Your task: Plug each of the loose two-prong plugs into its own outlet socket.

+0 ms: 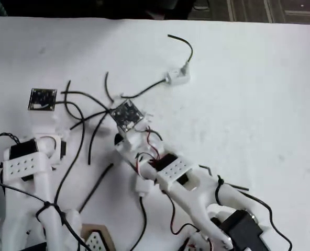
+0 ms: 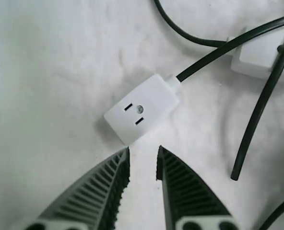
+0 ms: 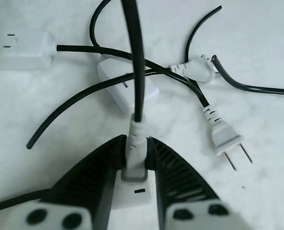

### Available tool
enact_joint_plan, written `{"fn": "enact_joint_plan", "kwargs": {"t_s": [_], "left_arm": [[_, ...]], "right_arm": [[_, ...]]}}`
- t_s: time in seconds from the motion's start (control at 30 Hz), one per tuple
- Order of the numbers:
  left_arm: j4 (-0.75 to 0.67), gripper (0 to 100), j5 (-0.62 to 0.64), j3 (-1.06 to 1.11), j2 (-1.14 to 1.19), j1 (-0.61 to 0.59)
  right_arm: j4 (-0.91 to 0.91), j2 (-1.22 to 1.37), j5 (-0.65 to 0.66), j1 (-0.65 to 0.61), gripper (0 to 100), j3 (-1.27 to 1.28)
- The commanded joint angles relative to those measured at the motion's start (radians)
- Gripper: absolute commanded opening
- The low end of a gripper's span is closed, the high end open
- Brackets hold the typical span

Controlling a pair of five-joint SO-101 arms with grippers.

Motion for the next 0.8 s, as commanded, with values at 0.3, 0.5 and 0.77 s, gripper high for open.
{"fn": "enact_joint_plan", "kwargs": {"t_s": [0.3,0.5,0.77], "left_arm": [[-0.015,11,0.000,-0.003,-0.030,-0.004],[-0.015,11,0.000,-0.003,-0.030,-0.004],[-0.015,11,-0.002,-0.003,-0.030,-0.004]], "right_arm": [[-0.010,0.102,0.014,-0.005,1.6,-0.018],[0.031,0.102,0.014,-0.004,1.6,-0.018],[0.099,0.102,0.015,0.051,1.6,-0.018]]}}
